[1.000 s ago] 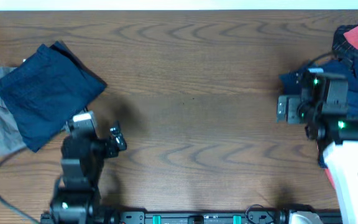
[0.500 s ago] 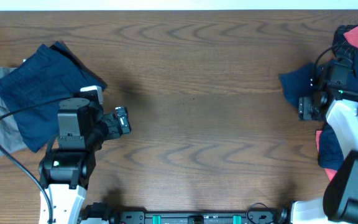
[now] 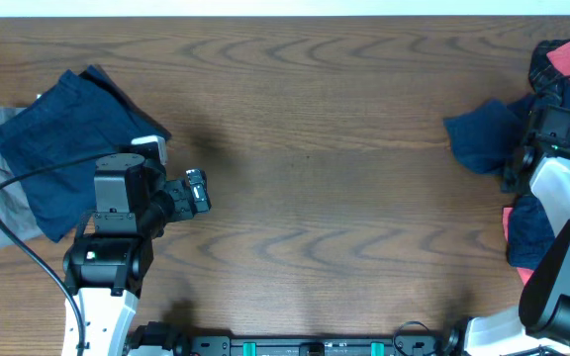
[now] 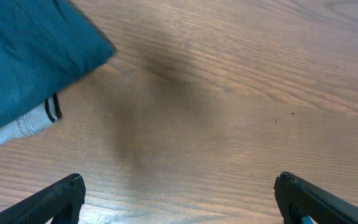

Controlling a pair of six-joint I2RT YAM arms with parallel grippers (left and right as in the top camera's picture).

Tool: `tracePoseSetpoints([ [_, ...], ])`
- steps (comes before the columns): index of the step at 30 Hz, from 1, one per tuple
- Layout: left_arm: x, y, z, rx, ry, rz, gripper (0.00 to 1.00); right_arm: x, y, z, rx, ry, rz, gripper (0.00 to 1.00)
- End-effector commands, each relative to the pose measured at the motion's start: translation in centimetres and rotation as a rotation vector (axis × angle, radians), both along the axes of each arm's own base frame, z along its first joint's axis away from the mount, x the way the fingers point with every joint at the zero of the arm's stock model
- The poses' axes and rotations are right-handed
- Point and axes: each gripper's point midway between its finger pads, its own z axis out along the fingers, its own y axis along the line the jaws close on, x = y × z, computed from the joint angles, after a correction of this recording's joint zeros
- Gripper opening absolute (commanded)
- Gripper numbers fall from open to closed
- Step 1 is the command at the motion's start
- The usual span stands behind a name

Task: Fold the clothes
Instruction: 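Reach the right gripper into the right pile and grasp the navy shorts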

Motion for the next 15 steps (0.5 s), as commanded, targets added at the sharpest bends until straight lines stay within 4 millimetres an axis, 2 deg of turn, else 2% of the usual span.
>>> tracePoseSetpoints([
  [1,0.2,-0.1,0.7,-0.017,-0.013,0.003,0.98,-0.5,-0.7,-0.9,0.015,0.002,-0.067,0.22],
  [2,0.2,-0.1,0.7,-0.017,-0.013,0.002,0.98,-0.6,-0.9,-0.9,0.018,-0.009,-0.094,0.11],
  [4,0.2,-0.1,0.7,-0.017,-0.013,0.003,0.98,-0.8,-1.2,-0.3,0.021,-0.046,-0.147,0.03],
  [6,0.2,-0.1,0.7,-0.017,-0.013,0.002,0.98,-0.6,-1.8,1.0,0.017,-0.091,-0.186,0.01],
  [8,0.2,-0.1,0.7,-0.017,-0.013,0.003,0.98,0.1,-2.5,3.5,0.017,-0.155,-0.199,0.01],
  [9,0.2,-0.1,0.7,-0.017,-0.013,0.002,0.98,0.7,-2.9,5.1,0.017,-0.197,-0.203,0.01],
  [12,0.2,-0.1,0.7,-0.017,-0.013,0.002,0.98,2.7,-4.1,12.3,0.022,-0.373,-0.2,0.01],
  [15,0.2,-0.1,0.7,-0.017,-0.013,0.002,0.98,3.9,-4.4,21.1,0.035,-0.565,-0.164,0.01],
])
